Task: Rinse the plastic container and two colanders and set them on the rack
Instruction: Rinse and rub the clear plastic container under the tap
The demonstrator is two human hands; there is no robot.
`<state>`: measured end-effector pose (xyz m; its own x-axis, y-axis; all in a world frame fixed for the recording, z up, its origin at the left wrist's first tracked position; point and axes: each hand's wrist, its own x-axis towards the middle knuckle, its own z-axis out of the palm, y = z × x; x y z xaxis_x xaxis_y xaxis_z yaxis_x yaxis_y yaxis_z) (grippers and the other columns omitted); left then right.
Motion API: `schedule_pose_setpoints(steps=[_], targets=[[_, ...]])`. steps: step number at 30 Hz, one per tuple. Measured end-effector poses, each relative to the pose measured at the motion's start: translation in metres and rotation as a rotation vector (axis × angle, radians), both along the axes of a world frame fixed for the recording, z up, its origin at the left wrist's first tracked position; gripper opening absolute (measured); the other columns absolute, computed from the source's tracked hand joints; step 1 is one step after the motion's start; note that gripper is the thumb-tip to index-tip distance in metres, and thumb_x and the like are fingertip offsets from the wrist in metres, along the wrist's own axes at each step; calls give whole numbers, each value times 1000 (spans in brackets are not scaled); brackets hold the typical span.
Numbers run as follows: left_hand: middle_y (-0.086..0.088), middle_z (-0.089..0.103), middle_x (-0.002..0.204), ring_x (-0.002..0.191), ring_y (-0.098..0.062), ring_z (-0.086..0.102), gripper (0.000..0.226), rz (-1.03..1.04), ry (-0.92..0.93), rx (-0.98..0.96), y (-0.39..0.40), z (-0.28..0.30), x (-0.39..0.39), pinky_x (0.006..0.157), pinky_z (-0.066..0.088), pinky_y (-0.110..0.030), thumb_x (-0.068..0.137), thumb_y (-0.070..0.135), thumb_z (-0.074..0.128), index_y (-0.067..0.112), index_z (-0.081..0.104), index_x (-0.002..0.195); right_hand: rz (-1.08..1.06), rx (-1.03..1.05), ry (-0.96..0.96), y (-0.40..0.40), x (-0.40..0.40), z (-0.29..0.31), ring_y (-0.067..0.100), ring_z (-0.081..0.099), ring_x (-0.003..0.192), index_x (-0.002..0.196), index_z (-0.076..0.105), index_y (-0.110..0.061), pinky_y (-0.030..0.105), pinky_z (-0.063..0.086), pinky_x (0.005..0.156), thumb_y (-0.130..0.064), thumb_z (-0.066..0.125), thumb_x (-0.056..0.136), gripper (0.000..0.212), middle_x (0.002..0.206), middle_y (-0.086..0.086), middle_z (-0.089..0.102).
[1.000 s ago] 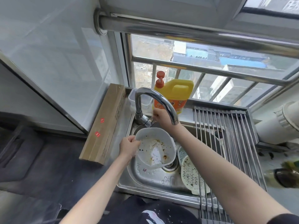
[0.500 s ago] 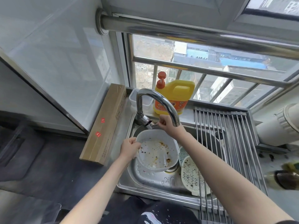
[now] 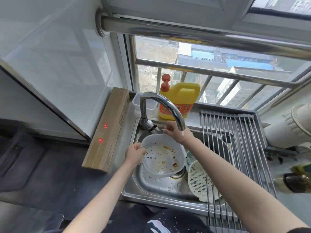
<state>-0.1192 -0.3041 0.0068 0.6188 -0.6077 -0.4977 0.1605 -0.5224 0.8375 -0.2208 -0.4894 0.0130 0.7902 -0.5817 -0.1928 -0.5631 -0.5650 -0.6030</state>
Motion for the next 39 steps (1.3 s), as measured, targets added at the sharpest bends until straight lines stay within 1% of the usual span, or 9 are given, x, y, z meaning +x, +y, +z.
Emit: schedule_pose_setpoints(steps=[5, 10, 14, 16, 19, 23, 31, 35, 39], targets=[[9, 26, 45, 43, -7, 22, 46, -31, 29, -51, -9, -7, -6, 40, 19, -17, 74, -12, 49, 20, 27, 49, -84, 134, -12, 0, -19, 12, 20, 62, 100, 111, 69, -26, 38, 52, 86, -26, 57, 93, 21, 111, 0, 69], [6, 23, 50, 47, -9, 19, 43, -40, 17, -89, -18, -12, -16, 43, 17, -19, 73, -11, 49, 19, 27, 52, -287, 202, -56, 4, -51, 22, 21, 64, 98, 114, 67, -20, 38, 53, 84, -24, 54, 95, 23, 108, 4, 70], [5, 19, 52, 46, -9, 17, 42, -21, -11, -141, -26, -6, -20, 44, 15, -21, 73, -9, 49, 19, 24, 54, -327, 188, 120, 8, -69, 24, 19, 61, 95, 124, 57, -18, 34, 52, 76, -48, 45, 95, 43, 114, 3, 65], [5, 20, 51, 47, -9, 18, 41, -21, -42, -166, -29, -5, -20, 45, 15, -21, 74, -9, 49, 18, 25, 54, -349, 183, 220, 12, -76, 20, 23, 64, 86, 115, 55, -17, 41, 57, 70, -55, 40, 93, 46, 105, 5, 64], [4, 24, 51, 48, -10, 21, 36, -73, -95, -188, -32, -2, -22, 47, 17, -22, 76, -7, 50, 15, 32, 54, -427, 207, 225, 18, -84, 19, 28, 65, 72, 95, 50, -13, 48, 59, 60, -44, 41, 96, 32, 89, 8, 60], [3, 27, 52, 50, -14, 26, 42, -121, -116, -147, -32, -5, -22, 51, 22, -25, 81, 5, 57, 20, 28, 54, -462, 106, 220, 23, -91, 20, 25, 60, 68, 91, 51, -13, 50, 57, 67, -38, 42, 97, 27, 83, 6, 59], [1, 43, 67, 61, -17, 41, 33, -316, -179, 76, -27, -19, -20, 59, 35, -31, 90, 42, 54, 18, 40, 71, -510, -32, 198, 39, -97, 26, 21, 52, 64, 87, 48, -13, 32, 40, 56, -38, 39, 99, 28, 73, 1, 54], [-2, 57, 87, 60, -15, 54, 28, -362, -115, 155, -30, -13, -23, 51, 40, -25, 95, 43, 43, 18, 55, 98, -587, -43, 226, 45, -98, 26, 22, 51, 66, 87, 48, -12, 31, 37, 55, -35, 39, 99, 28, 77, 4, 55], [-9, 63, 85, 59, -21, 58, 39, -338, -35, 205, -37, -13, -23, 57, 45, -29, 93, 43, 34, 13, 59, 93, -667, 98, 261, 43, -100, 25, 30, 60, 79, 93, 52, -9, 36, 46, 64, -34, 38, 95, 29, 91, 10, 59]])
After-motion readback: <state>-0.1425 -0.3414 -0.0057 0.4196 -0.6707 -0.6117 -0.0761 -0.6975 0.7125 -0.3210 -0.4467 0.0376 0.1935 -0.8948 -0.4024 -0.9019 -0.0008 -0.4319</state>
